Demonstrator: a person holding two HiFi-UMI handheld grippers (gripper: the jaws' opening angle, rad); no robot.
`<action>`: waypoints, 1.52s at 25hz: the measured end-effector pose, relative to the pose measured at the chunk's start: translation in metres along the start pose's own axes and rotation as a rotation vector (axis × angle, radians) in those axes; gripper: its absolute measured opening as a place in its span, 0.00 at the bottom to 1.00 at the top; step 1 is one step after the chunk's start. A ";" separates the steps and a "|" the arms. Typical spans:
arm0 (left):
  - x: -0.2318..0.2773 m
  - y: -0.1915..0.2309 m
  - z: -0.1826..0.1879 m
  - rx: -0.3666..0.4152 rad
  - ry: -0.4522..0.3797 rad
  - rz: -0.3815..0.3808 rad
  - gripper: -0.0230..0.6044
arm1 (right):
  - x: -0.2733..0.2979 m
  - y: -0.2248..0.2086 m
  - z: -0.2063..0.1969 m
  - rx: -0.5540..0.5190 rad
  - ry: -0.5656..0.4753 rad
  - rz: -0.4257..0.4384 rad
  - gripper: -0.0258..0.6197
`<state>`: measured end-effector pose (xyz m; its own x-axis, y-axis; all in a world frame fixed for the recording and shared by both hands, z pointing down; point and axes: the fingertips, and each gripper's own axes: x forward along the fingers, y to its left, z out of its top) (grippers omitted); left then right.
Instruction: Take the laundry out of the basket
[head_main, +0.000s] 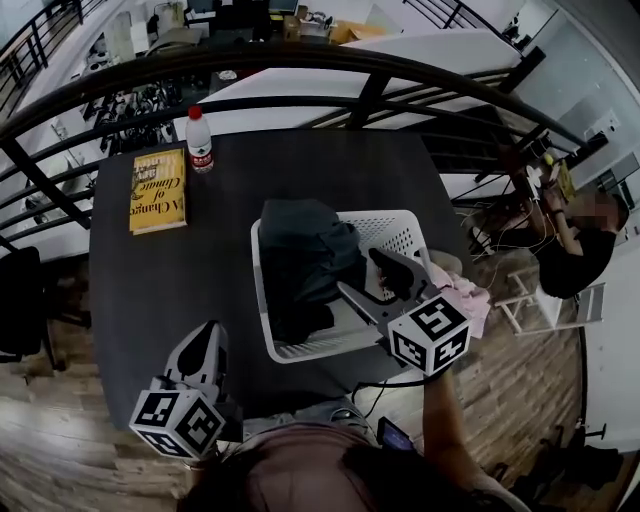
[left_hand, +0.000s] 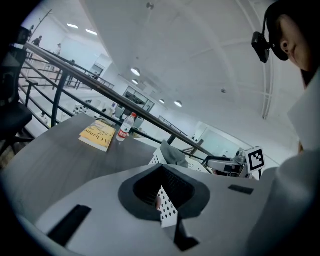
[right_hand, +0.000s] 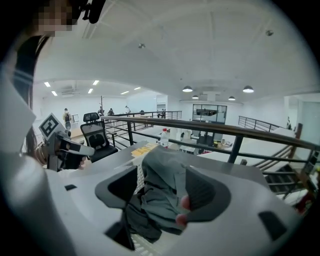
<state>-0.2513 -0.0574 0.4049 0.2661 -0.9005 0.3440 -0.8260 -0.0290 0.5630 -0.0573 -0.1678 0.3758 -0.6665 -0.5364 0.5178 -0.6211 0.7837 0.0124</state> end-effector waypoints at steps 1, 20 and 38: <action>0.002 0.001 -0.001 -0.003 0.000 0.010 0.03 | 0.004 -0.004 -0.001 -0.005 0.011 0.005 0.50; 0.043 0.007 -0.017 -0.050 0.062 0.103 0.03 | 0.077 -0.046 -0.034 -0.140 0.234 0.137 0.61; 0.055 0.017 -0.029 -0.095 0.082 0.133 0.03 | 0.128 -0.028 -0.092 -0.218 0.430 0.280 0.63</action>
<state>-0.2368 -0.0945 0.4554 0.2005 -0.8552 0.4780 -0.8066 0.1327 0.5759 -0.0872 -0.2297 0.5201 -0.5371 -0.1584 0.8285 -0.3146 0.9490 -0.0225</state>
